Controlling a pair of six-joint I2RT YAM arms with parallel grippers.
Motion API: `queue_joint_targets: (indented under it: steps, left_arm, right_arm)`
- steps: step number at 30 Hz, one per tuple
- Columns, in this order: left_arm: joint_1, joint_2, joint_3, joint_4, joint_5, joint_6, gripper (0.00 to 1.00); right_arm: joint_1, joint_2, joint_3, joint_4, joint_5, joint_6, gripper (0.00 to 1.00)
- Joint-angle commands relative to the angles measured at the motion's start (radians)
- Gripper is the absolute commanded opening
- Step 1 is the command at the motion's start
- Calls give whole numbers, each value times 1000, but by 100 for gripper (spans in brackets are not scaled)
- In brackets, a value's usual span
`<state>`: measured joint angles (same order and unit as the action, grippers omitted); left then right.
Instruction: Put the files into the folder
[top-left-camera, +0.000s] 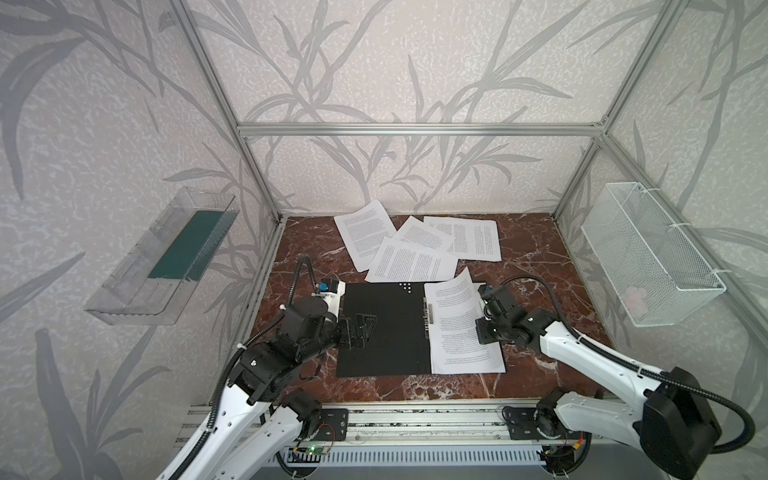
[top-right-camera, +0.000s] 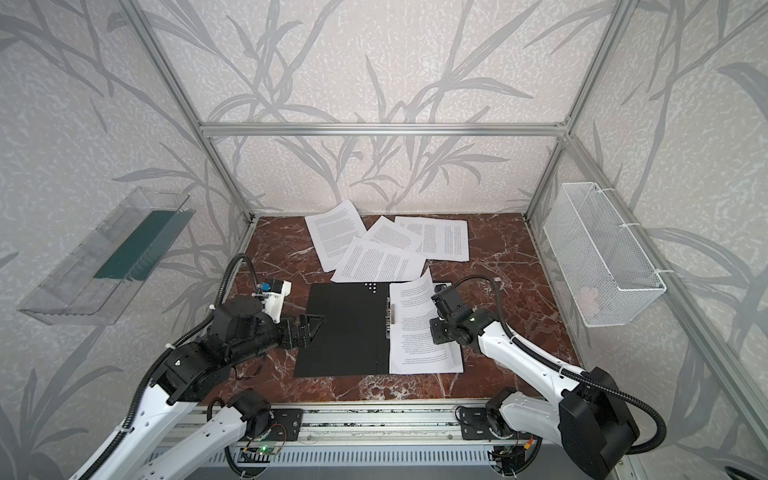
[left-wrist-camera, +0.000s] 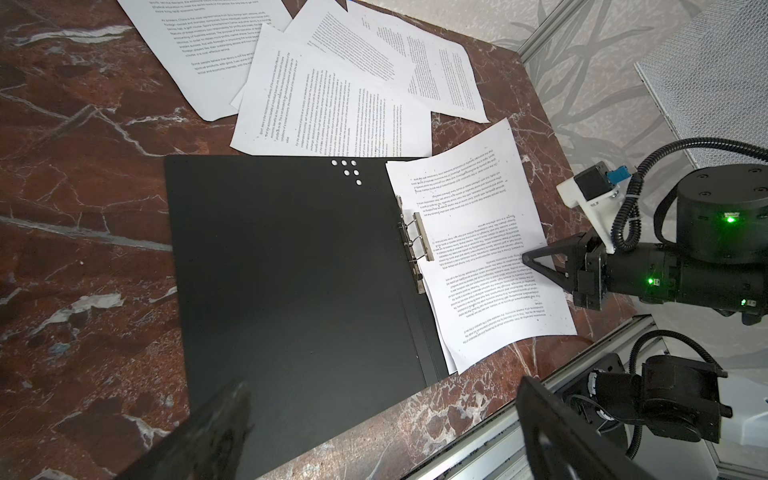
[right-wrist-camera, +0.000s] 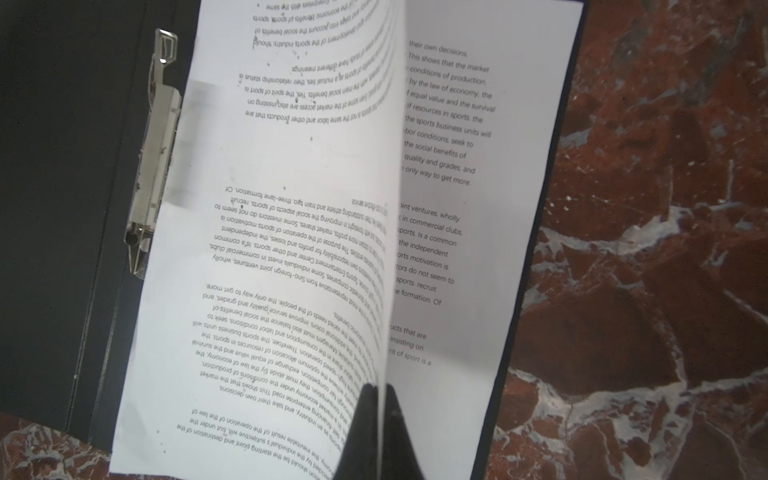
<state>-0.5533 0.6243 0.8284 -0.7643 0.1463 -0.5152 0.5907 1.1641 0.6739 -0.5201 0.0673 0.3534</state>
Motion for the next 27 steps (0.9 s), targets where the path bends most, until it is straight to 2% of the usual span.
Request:
queue_joint_targets:
  steps: [1,17,22,27]
  left_arm:
    - [3,0,-10,-18,-17,8,99]
    - [1,2,-9,-18,-16,8,99]
    - [2,3,-9,-18,-17,8,99]
    - [1,2,-9,-18,-16,7,99]
  right_arm:
    - [3,-9,-4,8,-12,-5,0]
    - [3,-3,-10,23,-44,5,0]
    - [3,5,-10,28,-54,5,3]
    - [4,2,-10,26,-46,5,13]
